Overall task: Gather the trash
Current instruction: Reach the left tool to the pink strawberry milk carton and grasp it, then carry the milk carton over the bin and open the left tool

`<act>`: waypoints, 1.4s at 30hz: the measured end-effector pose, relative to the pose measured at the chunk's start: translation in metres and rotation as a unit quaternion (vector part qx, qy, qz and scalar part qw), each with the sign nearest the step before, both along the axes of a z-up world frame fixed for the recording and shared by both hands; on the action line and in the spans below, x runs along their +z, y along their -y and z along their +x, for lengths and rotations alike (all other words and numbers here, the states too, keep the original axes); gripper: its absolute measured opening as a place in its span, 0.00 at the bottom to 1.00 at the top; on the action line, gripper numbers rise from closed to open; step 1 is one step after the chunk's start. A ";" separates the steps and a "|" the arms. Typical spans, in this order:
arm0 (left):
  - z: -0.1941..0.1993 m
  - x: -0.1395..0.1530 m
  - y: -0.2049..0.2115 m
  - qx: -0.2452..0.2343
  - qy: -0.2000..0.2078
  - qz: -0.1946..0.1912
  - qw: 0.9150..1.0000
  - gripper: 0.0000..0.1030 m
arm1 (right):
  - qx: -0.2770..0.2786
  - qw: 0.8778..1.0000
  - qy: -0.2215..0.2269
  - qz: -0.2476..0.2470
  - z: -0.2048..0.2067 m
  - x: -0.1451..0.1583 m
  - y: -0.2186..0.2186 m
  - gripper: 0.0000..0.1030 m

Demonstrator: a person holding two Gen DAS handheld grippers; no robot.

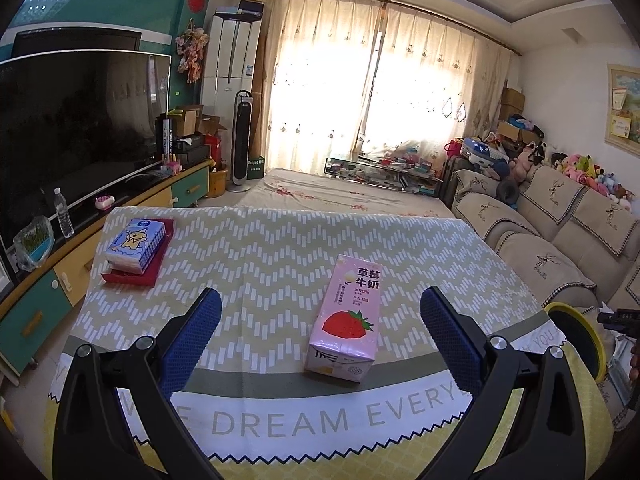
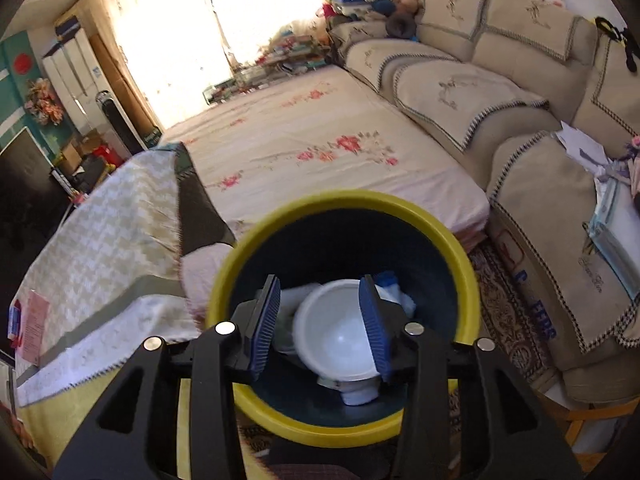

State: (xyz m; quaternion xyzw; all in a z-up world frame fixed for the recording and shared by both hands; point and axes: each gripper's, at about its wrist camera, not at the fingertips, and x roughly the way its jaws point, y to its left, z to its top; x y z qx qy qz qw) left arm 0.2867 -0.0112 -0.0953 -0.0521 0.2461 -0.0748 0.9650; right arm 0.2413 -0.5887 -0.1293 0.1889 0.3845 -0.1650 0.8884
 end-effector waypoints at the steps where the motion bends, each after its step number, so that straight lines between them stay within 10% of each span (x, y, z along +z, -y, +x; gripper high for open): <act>1: 0.000 0.000 0.001 -0.002 -0.002 0.000 1.000 0.95 | 0.009 1.000 0.014 -0.007 0.001 0.008 -0.009 0.39; 14: 0.027 -0.018 0.044 -0.045 -0.076 0.067 0.994 0.95 | 0.172 0.963 0.204 -0.050 0.040 0.078 -0.155 0.60; 24: 0.081 -0.042 0.053 -0.061 -0.164 0.087 0.981 0.93 | 0.217 0.963 0.157 -0.039 0.063 0.052 -0.179 0.61; 42: 0.108 -0.063 0.054 -0.062 -0.201 0.085 0.974 0.51 | 0.221 0.964 0.142 -0.044 0.067 0.043 -0.187 0.63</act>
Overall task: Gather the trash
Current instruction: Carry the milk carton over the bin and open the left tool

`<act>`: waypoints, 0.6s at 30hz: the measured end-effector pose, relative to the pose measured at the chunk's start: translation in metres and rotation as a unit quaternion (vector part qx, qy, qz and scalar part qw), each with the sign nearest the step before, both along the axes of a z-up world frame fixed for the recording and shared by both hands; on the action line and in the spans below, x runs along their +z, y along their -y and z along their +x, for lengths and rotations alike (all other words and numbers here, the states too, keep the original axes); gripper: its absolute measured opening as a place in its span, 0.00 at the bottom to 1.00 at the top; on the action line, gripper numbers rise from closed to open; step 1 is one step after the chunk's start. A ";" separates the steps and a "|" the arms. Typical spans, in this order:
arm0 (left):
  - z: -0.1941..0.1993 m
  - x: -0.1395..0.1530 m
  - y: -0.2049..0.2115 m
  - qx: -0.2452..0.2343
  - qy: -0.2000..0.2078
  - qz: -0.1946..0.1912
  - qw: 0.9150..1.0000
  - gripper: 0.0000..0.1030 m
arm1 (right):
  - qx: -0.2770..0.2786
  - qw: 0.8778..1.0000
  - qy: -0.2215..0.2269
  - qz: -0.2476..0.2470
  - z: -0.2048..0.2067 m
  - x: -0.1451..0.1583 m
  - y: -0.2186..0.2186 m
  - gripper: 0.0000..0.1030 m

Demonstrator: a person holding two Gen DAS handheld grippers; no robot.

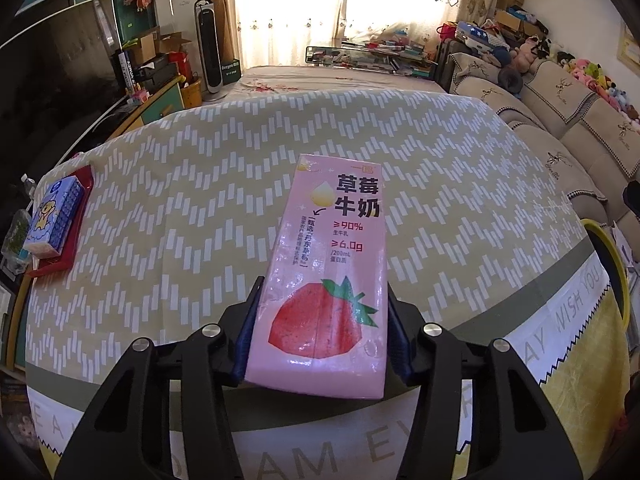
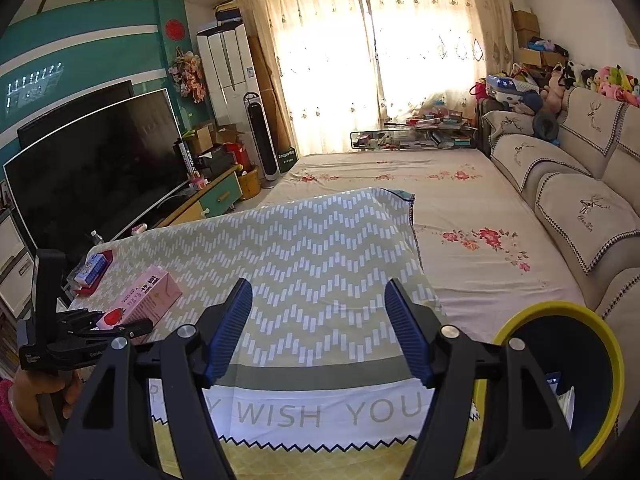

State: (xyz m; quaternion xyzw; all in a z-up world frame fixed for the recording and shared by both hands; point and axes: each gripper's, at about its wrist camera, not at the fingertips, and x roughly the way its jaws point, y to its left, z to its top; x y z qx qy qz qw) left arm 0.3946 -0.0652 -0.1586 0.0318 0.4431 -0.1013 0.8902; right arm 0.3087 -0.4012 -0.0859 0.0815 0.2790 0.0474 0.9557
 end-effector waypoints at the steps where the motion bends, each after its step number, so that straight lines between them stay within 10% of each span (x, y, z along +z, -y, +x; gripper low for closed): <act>1: 0.000 0.000 0.000 0.000 0.001 0.001 1.000 0.50 | 0.000 1.000 0.000 0.000 0.001 0.000 0.000 0.63; 18: -0.085 0.078 0.076 -0.084 0.074 -0.022 0.993 0.48 | -0.066 0.997 0.041 0.005 -0.042 0.032 0.050 0.63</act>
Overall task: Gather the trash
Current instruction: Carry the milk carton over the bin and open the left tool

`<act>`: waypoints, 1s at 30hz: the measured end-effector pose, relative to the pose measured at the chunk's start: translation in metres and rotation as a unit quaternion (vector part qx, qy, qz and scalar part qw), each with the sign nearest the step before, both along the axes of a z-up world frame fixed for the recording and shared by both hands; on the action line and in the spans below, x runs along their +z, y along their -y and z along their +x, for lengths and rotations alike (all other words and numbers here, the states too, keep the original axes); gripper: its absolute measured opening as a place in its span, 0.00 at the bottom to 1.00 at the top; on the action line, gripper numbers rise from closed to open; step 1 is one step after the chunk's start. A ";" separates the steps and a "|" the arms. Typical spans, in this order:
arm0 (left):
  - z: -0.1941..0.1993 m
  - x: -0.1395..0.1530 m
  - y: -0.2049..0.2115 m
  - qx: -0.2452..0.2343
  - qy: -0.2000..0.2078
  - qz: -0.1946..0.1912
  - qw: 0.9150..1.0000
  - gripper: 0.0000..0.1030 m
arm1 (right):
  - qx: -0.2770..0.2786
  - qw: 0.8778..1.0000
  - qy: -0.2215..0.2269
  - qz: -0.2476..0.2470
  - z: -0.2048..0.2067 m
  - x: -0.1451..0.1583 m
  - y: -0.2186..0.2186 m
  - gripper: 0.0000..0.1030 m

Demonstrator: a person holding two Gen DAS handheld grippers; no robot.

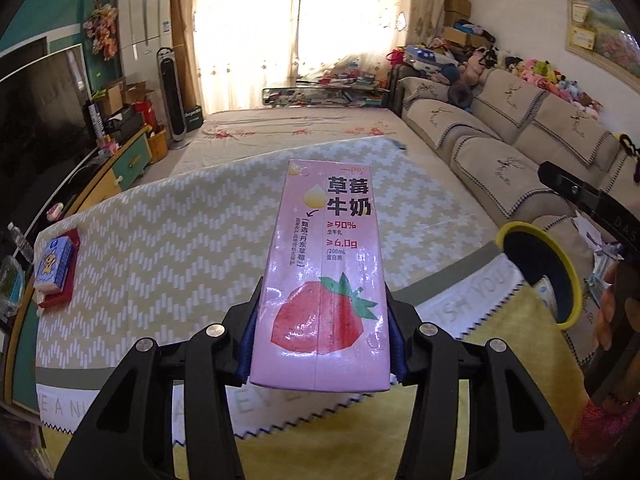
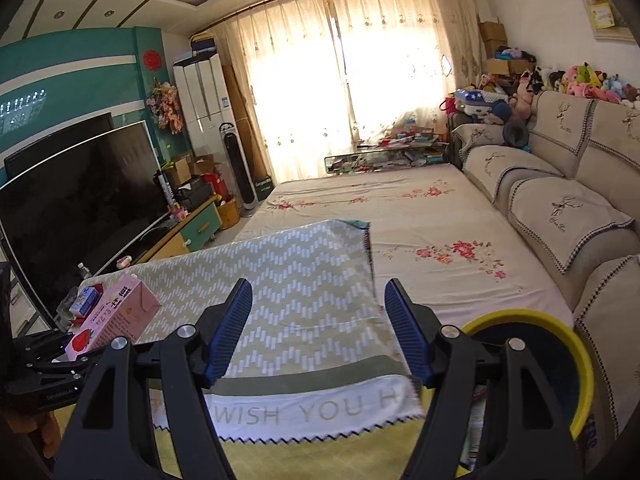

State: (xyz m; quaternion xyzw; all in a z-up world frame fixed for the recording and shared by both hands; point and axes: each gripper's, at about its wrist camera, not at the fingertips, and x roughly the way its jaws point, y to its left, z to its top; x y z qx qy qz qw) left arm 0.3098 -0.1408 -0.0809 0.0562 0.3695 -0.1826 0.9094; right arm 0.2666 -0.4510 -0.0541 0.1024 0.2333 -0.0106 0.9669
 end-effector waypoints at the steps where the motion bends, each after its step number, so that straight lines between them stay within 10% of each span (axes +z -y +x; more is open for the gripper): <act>1: -0.005 0.005 0.013 -0.016 0.001 -0.001 1.000 0.48 | -0.011 1.000 0.003 -0.001 -0.011 0.004 0.011 0.63; 17: -0.041 -0.009 0.266 -0.236 -0.085 0.019 0.968 0.48 | -0.184 0.983 -0.025 -0.004 -0.154 -0.013 0.166 0.67; 24: -0.019 -0.051 0.343 -0.242 -0.121 0.067 0.960 0.49 | -0.201 0.979 -0.034 0.025 -0.167 -0.032 0.199 0.67; 27: -0.009 -0.062 0.356 -0.221 -0.119 0.084 0.964 0.73 | -0.201 0.978 -0.036 0.033 -0.171 -0.035 0.204 0.67; 30: -0.007 -0.058 0.347 -0.205 -0.111 0.068 0.970 0.75 | -0.195 0.980 -0.034 0.032 -0.174 -0.033 0.199 0.67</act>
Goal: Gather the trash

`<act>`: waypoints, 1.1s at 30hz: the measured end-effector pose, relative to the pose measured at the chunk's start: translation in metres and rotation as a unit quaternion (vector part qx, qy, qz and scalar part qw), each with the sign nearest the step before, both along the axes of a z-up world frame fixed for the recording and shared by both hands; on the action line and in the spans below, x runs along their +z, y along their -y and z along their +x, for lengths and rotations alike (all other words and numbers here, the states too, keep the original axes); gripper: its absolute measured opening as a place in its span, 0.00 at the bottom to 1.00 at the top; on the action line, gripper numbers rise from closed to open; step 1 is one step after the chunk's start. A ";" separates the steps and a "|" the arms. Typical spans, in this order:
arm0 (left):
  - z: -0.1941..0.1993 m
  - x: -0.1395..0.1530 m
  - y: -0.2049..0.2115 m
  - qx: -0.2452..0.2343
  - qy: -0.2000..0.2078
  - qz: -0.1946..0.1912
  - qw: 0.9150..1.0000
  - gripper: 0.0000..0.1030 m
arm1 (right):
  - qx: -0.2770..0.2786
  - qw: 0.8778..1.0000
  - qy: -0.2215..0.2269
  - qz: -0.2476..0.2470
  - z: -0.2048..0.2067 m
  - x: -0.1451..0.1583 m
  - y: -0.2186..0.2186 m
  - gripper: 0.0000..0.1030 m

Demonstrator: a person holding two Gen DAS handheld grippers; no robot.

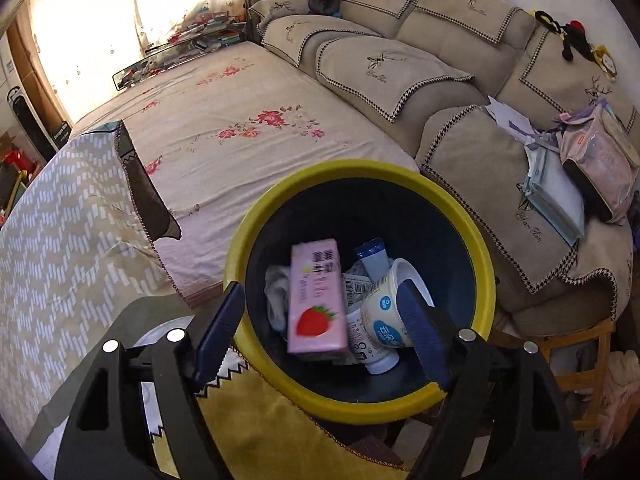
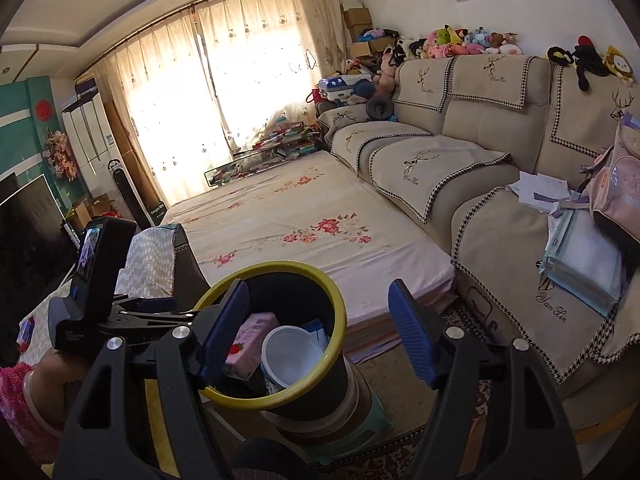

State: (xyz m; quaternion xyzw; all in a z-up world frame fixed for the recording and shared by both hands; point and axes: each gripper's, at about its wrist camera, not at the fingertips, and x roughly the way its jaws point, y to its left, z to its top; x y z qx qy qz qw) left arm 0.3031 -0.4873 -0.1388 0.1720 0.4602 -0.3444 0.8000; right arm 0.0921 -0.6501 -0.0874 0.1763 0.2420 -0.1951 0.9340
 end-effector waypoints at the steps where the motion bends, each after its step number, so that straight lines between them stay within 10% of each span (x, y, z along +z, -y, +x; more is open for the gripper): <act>1: -0.003 0.007 -0.008 0.004 0.003 -0.011 1.000 0.75 | 0.005 1.000 0.001 -0.001 0.000 0.001 -0.003 0.67; 15: -0.149 0.130 -0.267 0.179 0.182 -0.120 0.959 0.95 | 0.149 0.987 0.014 -0.051 0.002 0.032 -0.115 0.84; 27: -0.251 0.156 -0.443 0.367 0.266 -0.090 0.887 0.95 | 0.215 0.971 0.030 -0.104 -0.028 0.071 -0.187 0.93; 33: -0.274 0.153 -0.468 0.396 0.260 -0.109 0.874 0.95 | 0.211 0.971 0.036 -0.108 -0.042 0.081 -0.191 0.93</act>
